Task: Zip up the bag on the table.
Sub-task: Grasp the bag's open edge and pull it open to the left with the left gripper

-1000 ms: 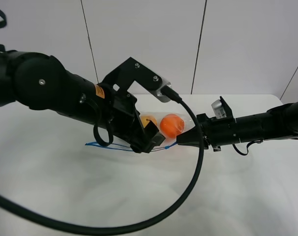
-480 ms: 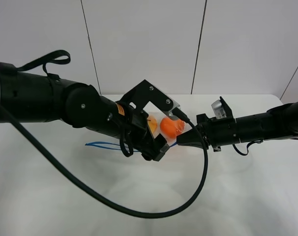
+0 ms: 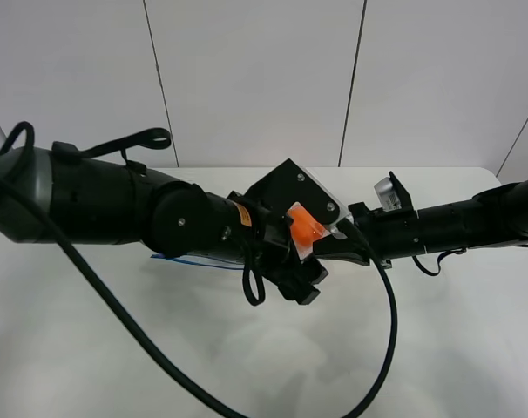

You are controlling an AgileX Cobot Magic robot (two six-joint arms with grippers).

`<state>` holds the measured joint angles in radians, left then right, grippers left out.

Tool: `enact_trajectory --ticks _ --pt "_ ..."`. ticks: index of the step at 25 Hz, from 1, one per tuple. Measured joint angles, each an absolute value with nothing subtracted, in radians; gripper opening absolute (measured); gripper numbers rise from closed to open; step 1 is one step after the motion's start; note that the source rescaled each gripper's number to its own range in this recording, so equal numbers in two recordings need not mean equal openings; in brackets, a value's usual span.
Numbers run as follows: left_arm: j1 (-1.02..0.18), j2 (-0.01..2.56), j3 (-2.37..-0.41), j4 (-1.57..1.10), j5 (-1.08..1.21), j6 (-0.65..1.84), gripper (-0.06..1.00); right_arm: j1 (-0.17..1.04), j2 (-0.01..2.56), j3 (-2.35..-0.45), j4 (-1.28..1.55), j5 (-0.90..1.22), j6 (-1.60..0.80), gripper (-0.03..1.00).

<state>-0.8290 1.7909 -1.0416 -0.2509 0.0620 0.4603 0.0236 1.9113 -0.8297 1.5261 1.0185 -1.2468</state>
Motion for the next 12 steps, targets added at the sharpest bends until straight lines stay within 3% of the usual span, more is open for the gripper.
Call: enact_trajectory --ticks 12 --pt "-0.832 1.886 -1.042 -0.247 -0.017 0.532 1.0 0.024 1.911 -0.83 1.508 1.019 -1.246 0.0"
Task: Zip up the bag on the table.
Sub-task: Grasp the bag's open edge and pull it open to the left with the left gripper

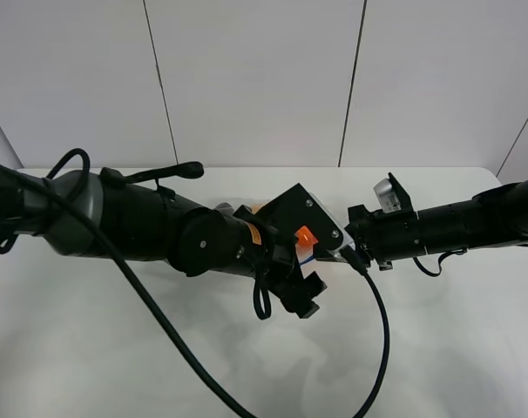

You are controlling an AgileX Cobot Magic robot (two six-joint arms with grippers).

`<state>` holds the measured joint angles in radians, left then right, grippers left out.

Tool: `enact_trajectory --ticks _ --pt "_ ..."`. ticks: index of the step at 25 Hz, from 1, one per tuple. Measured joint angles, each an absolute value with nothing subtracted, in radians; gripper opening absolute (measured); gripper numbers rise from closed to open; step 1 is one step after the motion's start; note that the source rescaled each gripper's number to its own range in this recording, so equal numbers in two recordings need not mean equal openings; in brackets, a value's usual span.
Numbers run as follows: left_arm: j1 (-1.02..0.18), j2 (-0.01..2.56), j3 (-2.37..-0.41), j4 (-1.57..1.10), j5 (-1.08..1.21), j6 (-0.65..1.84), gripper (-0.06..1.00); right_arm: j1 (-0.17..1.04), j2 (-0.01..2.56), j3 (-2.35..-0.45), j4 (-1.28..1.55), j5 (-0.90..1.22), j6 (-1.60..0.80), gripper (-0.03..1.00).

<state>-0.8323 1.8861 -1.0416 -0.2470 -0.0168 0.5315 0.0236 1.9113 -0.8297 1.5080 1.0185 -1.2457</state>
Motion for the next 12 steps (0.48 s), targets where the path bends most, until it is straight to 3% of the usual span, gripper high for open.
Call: enact_trajectory --ticks 9,12 --pt "-0.832 1.925 -1.042 -0.247 -0.06 0.621 0.93 0.024 1.911 -0.83 1.507 1.025 -1.239 0.0" --pt "-0.832 1.925 -1.042 -0.247 -0.066 0.639 0.84 0.024 1.911 -0.83 1.507 1.025 -1.239 0.0"
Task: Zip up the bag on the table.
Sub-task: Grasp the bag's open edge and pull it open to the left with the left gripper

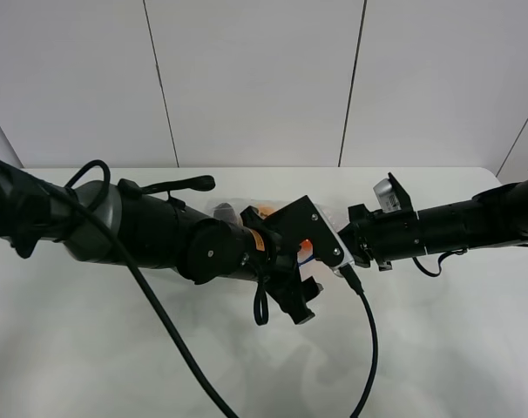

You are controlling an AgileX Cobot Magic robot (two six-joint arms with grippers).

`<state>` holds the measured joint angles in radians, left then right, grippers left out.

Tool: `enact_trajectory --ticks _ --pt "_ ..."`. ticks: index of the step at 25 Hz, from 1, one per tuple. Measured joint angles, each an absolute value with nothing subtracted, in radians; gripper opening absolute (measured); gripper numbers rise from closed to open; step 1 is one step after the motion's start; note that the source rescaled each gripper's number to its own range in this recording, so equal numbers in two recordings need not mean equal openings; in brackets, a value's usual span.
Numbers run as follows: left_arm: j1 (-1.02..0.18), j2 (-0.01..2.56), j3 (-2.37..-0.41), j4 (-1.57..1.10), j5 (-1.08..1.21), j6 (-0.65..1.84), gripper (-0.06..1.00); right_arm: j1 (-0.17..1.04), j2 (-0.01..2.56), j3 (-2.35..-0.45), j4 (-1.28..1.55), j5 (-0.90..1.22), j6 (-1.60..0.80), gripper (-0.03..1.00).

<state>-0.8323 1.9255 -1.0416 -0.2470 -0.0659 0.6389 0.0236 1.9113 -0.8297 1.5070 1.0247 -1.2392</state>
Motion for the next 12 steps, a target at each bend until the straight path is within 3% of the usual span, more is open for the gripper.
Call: enact_trajectory --ticks 7,12 --pt "-0.832 1.925 -1.042 -0.247 -0.066 0.644 0.59 0.024 1.911 -0.83 1.507 1.025 -1.239 0.0" --pt "-0.832 1.925 -1.042 -0.247 -0.067 0.645 0.54 0.024 1.911 -0.83 1.507 1.025 -1.239 0.0"
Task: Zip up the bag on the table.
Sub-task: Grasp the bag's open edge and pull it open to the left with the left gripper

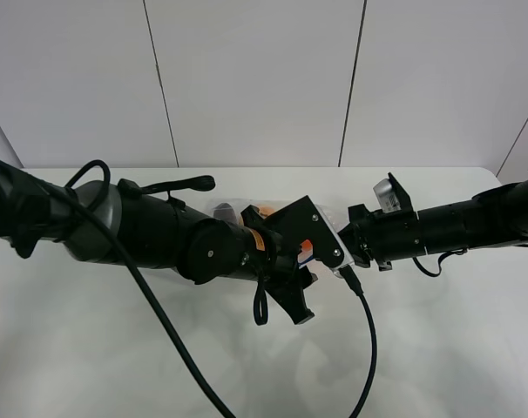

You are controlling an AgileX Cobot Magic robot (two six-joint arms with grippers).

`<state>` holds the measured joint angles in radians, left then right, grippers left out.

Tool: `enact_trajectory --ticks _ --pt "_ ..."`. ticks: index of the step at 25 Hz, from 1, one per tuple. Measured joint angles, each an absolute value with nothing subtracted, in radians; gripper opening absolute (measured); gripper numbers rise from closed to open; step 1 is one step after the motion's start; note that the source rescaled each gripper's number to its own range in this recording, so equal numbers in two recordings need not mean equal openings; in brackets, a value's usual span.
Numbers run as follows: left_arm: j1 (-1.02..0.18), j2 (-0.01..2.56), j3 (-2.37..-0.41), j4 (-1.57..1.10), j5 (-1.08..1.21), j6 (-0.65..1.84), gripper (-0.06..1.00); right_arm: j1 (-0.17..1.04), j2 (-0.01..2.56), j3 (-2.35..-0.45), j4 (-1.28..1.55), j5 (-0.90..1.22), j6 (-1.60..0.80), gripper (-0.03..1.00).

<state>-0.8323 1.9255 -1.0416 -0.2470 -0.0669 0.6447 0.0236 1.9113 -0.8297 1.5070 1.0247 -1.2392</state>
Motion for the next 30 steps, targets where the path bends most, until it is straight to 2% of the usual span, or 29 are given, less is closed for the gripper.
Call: enact_trajectory --ticks 4,10,17,22,30 --pt "-0.832 1.925 -1.042 -0.247 -0.067 0.645 0.49 0.024 1.911 -0.83 1.507 1.025 -1.239 0.0" --pt "-0.832 1.925 -1.042 -0.247 -0.067 0.645 0.26 0.024 1.911 -0.83 1.507 1.025 -1.239 0.0" --pt "-0.832 1.925 -1.042 -0.247 -0.071 0.645 0.08 0.024 1.911 -0.83 1.504 1.025 -1.239 0.0" --pt "-0.832 1.925 -1.042 -0.247 -0.071 0.65 0.02 0.024 1.911 -0.83 1.503 1.025 -1.239 0.0" --pt "-0.832 1.925 -1.042 -0.247 -0.07 0.684 0.01 0.024 1.911 -0.83 1.503 1.025 -1.239 0.0"
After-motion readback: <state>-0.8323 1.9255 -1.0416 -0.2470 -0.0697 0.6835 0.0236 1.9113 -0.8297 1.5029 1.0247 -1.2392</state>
